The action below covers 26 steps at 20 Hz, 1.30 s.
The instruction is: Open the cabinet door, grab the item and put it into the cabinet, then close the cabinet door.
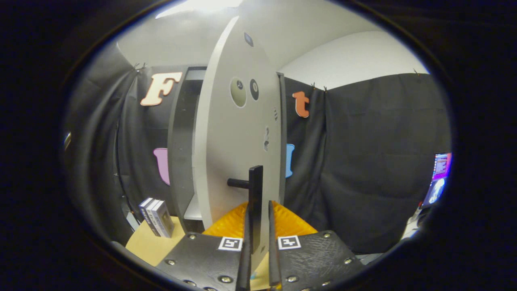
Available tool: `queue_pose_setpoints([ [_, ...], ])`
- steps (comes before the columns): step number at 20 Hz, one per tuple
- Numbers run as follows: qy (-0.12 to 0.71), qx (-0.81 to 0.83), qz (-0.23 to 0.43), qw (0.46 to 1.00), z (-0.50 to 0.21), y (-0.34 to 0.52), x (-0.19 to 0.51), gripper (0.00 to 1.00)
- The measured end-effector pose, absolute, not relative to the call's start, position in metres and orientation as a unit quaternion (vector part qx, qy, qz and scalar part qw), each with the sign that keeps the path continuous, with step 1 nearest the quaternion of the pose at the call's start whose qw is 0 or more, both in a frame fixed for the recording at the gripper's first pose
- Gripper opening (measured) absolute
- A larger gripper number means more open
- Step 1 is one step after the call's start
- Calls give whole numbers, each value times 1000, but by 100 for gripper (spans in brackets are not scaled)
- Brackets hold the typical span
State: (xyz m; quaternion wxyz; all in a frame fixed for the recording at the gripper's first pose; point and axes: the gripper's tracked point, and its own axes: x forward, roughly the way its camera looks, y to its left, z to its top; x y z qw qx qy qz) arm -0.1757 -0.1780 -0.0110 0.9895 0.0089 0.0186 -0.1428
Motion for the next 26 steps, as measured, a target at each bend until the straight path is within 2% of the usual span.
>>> queue_pose_setpoints([
  [13,39,36,-179,982,-14,-261,-208,17],
  [14,42,34,-174,983,-15,-266,-202,3],
  [20,46,27,-145,988,-15,-276,-199,7],
  [26,51,28,-110,992,-17,-297,-196,7],
])
